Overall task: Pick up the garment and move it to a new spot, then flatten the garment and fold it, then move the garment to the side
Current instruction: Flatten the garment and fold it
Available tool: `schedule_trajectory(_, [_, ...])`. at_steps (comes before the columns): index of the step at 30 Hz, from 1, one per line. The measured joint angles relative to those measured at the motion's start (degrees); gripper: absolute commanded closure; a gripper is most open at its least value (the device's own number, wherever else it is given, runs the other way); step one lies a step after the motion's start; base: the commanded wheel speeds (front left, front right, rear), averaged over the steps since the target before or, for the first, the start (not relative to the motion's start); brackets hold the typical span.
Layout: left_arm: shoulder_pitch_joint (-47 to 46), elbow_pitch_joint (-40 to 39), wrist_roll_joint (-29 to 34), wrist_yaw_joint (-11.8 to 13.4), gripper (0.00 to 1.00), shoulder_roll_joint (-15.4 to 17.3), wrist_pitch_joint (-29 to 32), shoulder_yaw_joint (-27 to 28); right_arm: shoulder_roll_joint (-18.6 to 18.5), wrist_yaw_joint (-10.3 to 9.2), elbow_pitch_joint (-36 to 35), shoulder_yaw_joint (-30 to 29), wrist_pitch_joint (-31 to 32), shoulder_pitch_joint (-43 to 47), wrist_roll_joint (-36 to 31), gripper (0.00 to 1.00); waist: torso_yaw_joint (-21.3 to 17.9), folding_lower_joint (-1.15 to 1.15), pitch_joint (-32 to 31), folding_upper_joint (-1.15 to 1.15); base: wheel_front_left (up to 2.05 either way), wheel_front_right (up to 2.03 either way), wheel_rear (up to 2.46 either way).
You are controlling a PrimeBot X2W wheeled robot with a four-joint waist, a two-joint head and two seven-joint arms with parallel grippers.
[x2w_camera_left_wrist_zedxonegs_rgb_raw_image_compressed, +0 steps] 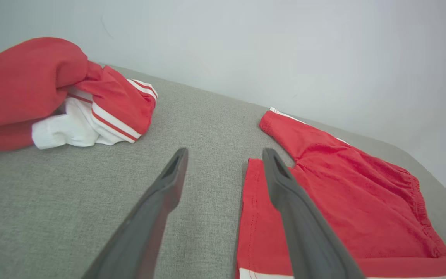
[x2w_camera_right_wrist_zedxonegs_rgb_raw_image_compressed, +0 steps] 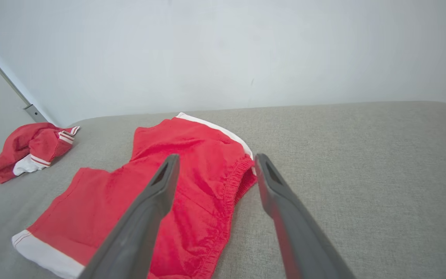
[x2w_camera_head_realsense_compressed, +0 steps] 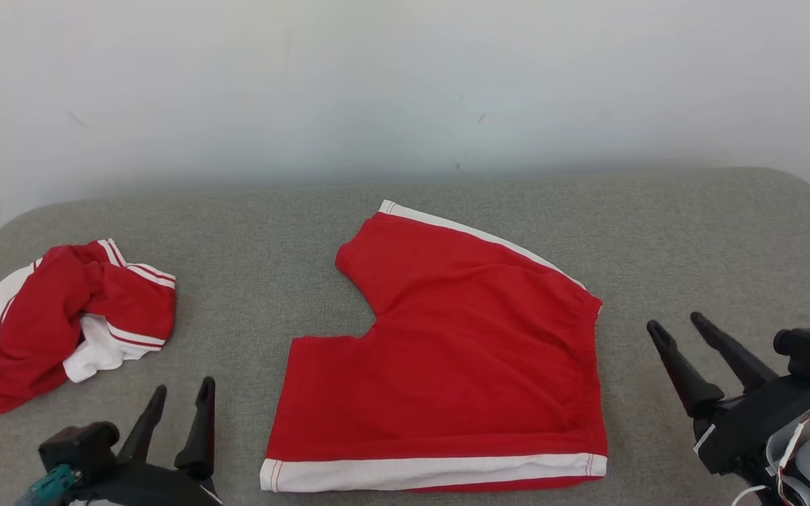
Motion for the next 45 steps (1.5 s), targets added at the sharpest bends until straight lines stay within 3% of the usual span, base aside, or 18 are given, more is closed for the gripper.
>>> schedule_trajectory(5, [1.2, -1.3, 0.8, 0.8, 0.0, -0.2, -1.0, 2.3, 0.7, -4.03, -0.2, -2.2, -3.0, 0.2, -2.8, 0.0, -0.4, 0.0, -0.1, 0.0, 0.0, 0.0, 0.0])
schedule_trajectory(12, [4.1, -2.3, 2.1, 1.4, 0.0, -0.5, -1.5, 5.3, 3.1, -5.54, -0.9, -5.9, -3.0, 2.9, -6.0, 0.0, -1.2, 0.0, -0.3, 0.0, 0.0, 0.0, 0.0])
schedule_trajectory(22, [7.2, -3.8, 5.9, 1.5, 0.0, -2.5, -1.9, 7.8, 6.3, -6.05, -3.9, -13.5, -3.0, 9.6, -13.1, 0.0, -2.0, 0.0, -0.8, 0.0, 0.0, 0.0, 0.0])
schedule_trajectory(37, [9.5, -3.8, 13.6, 1.5, 0.0, -6.0, -2.1, 12.6, 13.1, -6.06, -2.3, -22.1, -3.0, 14.5, -25.1, 0.0, -2.1, 0.0, -1.0, 0.0, 0.0, 0.0, 0.0])
schedule_trajectory(45, [10.7, -4.0, 16.4, 1.5, 0.0, -6.7, -2.1, 13.4, 15.1, -6.06, -1.7, -24.1, -3.0, 16.5, -28.5, 0.0, -1.9, 0.0, -1.1, 0.0, 0.0, 0.0, 0.0])
